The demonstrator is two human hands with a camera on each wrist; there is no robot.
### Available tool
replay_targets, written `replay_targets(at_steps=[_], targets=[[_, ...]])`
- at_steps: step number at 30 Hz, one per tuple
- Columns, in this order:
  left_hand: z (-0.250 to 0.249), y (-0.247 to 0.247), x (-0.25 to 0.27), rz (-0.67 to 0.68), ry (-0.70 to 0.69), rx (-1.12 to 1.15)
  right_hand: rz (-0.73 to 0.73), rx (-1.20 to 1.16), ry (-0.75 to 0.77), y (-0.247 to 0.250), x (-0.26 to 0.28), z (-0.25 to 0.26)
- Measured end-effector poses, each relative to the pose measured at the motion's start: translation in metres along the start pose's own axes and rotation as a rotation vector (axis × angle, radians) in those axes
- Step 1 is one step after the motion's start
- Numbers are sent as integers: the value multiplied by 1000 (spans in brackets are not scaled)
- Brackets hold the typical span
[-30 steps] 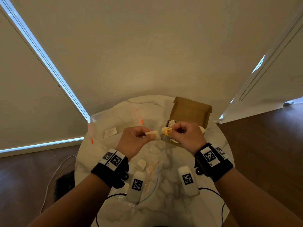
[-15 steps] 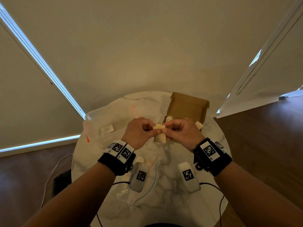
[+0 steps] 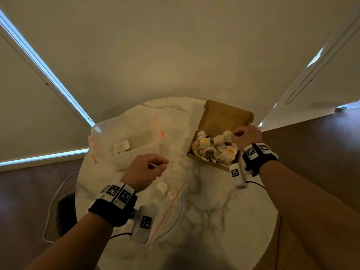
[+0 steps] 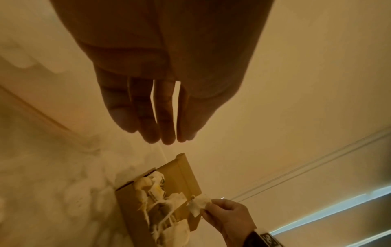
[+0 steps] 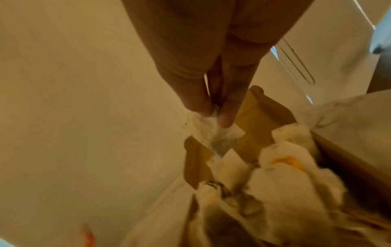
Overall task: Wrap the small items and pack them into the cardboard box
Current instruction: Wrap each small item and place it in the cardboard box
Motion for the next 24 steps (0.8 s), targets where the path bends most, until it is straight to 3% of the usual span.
replay_targets(at_steps=[5, 8, 11, 14, 17, 20, 24], targets=[[16, -5, 7, 7, 12, -140, 322, 122, -12, -46, 6, -18], [26, -25, 17, 70, -14, -303, 262, 132, 73, -43, 12, -12], [43, -53, 31, 279, -48, -561, 84, 109, 271, -35, 30, 9], [72, -65, 49, 386, -11, -841, 109, -61, 385, -49, 72, 29], [95, -66, 61, 378, 28, -939, 284, -173, 504, -76, 125, 52], [101, -59, 56, 275, 53, -825, 533, -189, 600, -105, 171, 83], [93, -48, 47, 126, 53, -706, 699, -148, 790, -151, 207, 122]])
Point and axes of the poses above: each hand's wrist, its own x-axis away from the middle knuckle, its own y-axis out of the back of the hand, z = x × y, the point moved 5 cm from there along -x, towards the middle knuckle, and after that the axes turned 15 degrees about y, right-handed, at the moved point
